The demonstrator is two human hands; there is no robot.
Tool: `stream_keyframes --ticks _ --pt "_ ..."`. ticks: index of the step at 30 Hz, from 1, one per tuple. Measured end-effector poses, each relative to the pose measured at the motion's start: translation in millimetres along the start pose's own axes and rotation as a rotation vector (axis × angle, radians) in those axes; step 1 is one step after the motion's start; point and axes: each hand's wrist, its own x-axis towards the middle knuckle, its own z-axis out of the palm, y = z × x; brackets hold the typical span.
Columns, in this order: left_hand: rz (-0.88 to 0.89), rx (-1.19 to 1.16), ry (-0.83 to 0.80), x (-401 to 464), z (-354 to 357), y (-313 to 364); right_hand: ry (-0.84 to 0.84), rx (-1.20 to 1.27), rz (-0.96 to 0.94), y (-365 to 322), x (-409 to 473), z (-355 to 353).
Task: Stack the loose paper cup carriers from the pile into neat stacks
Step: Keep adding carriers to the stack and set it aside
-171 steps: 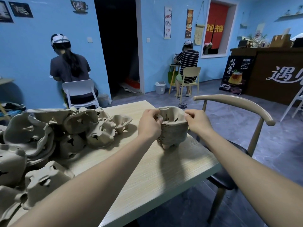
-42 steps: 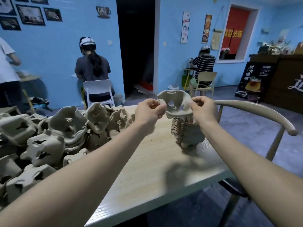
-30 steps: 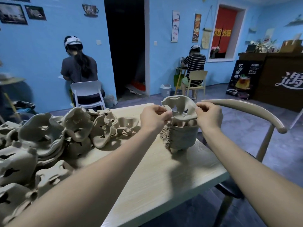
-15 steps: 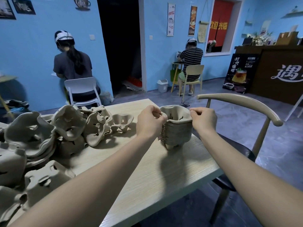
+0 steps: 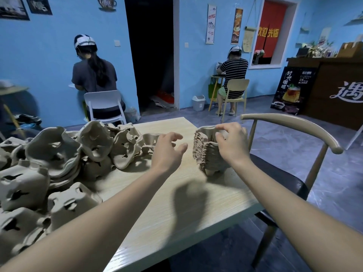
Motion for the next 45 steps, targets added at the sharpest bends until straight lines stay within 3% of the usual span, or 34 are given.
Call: stream_keyframes --ticks 5,11,18,23,37,45 --pt "-0.037 0.114 0.016 -18 -26 -44 -0.050 0.012 -0.154 -29 -16 18" --pt "-0.134 0.279 -0.078 -32 -47 -89 -0.117 0.040 -0.273 -48 -35 54" --pt "-0.169 0.404 -0.123 -42 -41 -108 -0.293 0.003 -0.169 -43 -41 108" --pt "-0.081 0.502 -0.079 -49 -35 -116 -0.353 -0.036 -0.136 -35 -32 136" --pt "-0.061 0.532 -0.042 -47 -31 -118 -0.359 -0.213 -0.257 -39 5 185" --pt "-0.064 0.544 -0.035 -46 -31 -121 -0.261 -0.260 -0.260 -36 4 181"
